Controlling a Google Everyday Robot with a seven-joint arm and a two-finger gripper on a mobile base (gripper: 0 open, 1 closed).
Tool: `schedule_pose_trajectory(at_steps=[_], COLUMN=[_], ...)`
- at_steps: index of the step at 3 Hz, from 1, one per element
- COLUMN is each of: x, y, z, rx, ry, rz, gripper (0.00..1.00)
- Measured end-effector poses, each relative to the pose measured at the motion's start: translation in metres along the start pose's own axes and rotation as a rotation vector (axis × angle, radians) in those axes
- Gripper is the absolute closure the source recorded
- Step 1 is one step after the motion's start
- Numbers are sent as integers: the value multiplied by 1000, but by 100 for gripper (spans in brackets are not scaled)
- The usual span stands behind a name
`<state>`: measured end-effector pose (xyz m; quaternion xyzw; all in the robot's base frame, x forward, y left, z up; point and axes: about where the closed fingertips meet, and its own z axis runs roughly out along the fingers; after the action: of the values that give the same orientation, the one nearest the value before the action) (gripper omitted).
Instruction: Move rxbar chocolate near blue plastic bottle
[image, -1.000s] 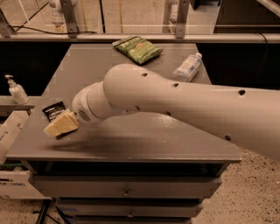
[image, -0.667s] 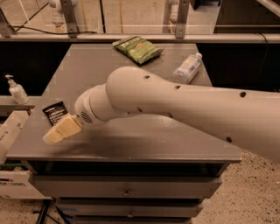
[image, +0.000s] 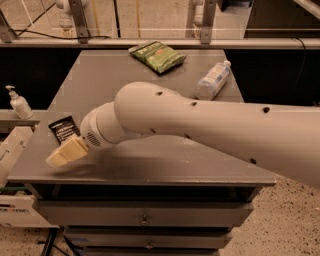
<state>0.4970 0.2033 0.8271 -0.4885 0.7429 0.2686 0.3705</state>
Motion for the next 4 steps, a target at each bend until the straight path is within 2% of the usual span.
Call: schedule_pose_trajectory(at_steps=[1,2,4], x=[4,13,21], y=[10,19,14], z=[4,2,-13], rx=[-9,-13,14], ry=[12,27,33], rz=[4,12,22], gripper=[26,48,95])
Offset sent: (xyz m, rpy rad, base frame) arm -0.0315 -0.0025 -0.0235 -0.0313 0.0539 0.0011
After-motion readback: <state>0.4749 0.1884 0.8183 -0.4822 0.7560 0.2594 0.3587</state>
